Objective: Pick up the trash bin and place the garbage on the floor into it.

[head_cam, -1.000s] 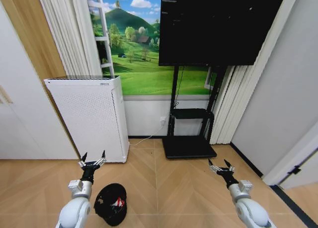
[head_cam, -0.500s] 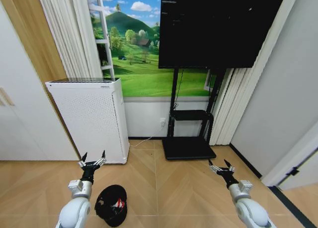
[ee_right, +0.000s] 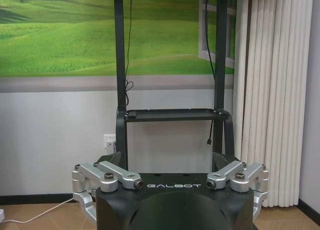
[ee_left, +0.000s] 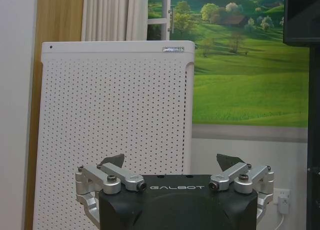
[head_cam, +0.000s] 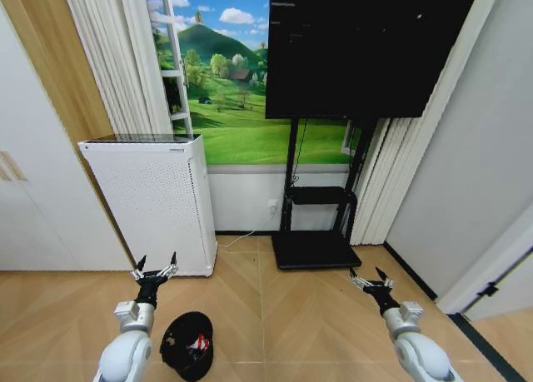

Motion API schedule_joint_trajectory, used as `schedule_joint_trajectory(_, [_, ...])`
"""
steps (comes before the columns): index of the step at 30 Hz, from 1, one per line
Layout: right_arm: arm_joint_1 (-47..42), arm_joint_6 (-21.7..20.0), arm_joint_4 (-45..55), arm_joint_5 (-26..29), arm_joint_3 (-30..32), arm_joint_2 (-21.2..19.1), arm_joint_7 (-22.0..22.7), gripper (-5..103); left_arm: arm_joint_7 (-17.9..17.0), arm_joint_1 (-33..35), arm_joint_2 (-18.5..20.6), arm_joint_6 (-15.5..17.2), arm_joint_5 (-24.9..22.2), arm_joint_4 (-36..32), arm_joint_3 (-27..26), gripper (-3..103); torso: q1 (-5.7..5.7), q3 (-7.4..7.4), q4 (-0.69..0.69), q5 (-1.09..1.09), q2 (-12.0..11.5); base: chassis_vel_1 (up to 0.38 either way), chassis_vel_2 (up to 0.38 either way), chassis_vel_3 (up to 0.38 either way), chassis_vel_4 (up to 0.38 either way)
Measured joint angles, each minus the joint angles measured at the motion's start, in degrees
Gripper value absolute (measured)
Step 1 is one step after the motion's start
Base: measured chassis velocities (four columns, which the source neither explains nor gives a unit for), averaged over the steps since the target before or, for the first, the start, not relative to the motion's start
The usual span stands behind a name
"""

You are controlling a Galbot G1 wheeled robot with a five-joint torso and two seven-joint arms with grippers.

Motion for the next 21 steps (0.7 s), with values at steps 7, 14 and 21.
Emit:
schedule_joint_trajectory(7, [0.00, 0.00, 0.00, 0.00, 0.00, 0.00, 0.00, 100, 0.00, 0.00, 0.00, 0.00, 0.00, 0.00, 0.00, 100, -0.02, -0.07, 0.01, 0.00, -0.13, 0.020, -0.037, -0.024, 0.023])
schedule_joint_trajectory(14, [0.00, 0.00, 0.00, 0.00, 0.00, 0.00, 0.00, 100, 0.00, 0.00, 0.00, 0.00, 0.00, 0.00, 0.00, 100, -0.12, -0.19, 0.00, -0.02, -0.29, 0.135, -0.149, -0.140, 0.135])
schedule_joint_trajectory(21, [0.00, 0.00, 0.00, 0.00, 0.00, 0.00, 0.00, 100, 0.00, 0.00, 0.01, -0.01, 0.00, 0.00, -0.02, 100, -0.19, -0.28, -0.01, 0.03, -0.43, 0.243, -0.231, -0.232, 0.232])
